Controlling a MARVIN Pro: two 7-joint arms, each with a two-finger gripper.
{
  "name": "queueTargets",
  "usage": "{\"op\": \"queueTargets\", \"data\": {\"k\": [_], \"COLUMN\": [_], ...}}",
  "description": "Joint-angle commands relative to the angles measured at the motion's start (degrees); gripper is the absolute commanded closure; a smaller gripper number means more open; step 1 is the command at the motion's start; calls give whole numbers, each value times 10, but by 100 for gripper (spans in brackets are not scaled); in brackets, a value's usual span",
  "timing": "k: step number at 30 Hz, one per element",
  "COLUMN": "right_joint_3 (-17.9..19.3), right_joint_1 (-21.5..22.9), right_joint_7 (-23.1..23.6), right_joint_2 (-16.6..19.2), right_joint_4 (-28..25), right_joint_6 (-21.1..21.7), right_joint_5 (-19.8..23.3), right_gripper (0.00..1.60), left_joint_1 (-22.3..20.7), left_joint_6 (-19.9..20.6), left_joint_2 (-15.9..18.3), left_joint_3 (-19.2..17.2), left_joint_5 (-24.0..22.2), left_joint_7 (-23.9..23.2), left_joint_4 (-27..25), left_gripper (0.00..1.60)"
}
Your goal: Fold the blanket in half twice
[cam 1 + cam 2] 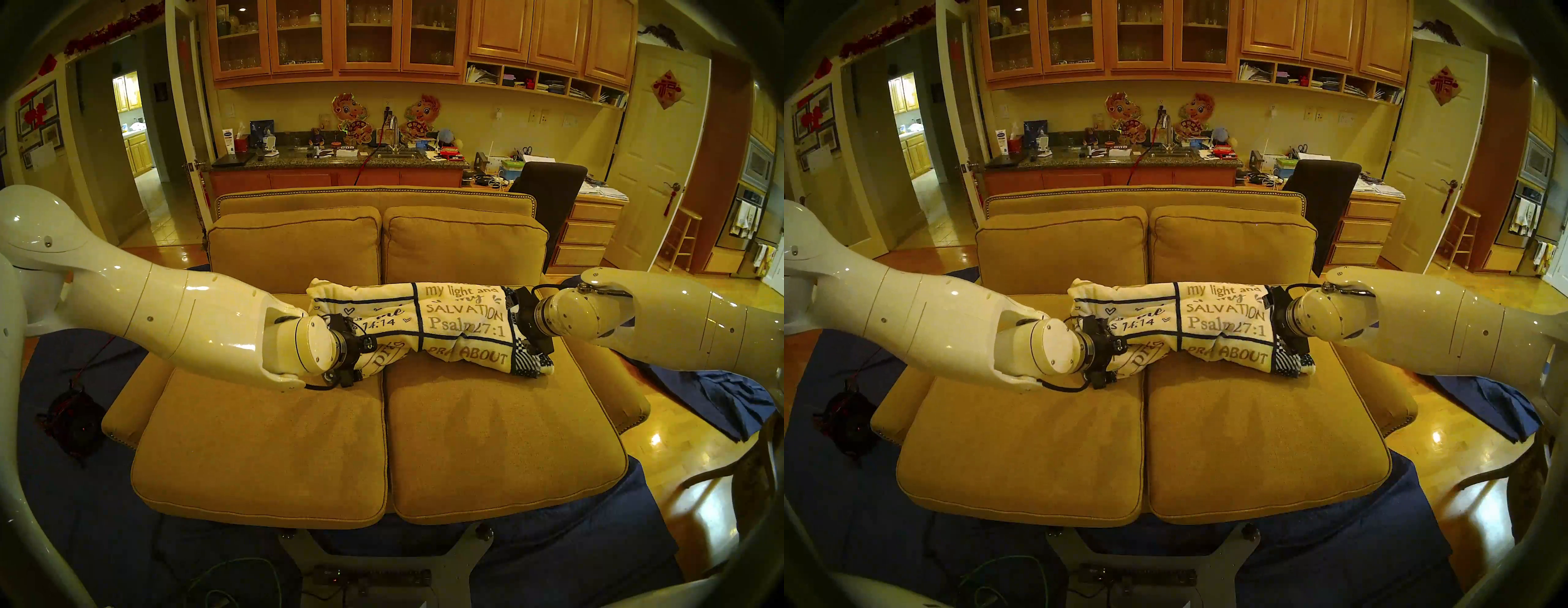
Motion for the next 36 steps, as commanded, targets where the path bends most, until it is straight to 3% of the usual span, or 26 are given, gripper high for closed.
{"op": "queueTargets", "data": {"k": [1,6,12,24,29,36], "right_joint_3": [51,77,129,174,197,217], "right_joint_1": [-47,-84,-134,-196,-218,-251], "right_joint_7": [24,33,25,13,-5,17], "right_joint_2": [21,16,16,-28,-38,-34], "right_joint_4": [7,12,-6,-13,-18,-31], "right_joint_6": [-10,-22,-44,-124,-152,-168], "right_joint_5": [-1,-1,-1,-1,-1,-1], "right_gripper": [0,0,0,0,0,0], "left_joint_1": [5,13,43,83,97,112], "left_joint_6": [34,42,-11,-72,-76,-29], "left_joint_2": [19,22,24,-8,-13,-30], "left_joint_3": [8,22,35,28,27,40], "left_joint_5": [-13,-11,16,35,37,31], "left_joint_7": [53,70,79,62,67,76], "left_joint_4": [-10,-1,33,95,113,138], "left_gripper": [0,0,0,0,0,0]}}
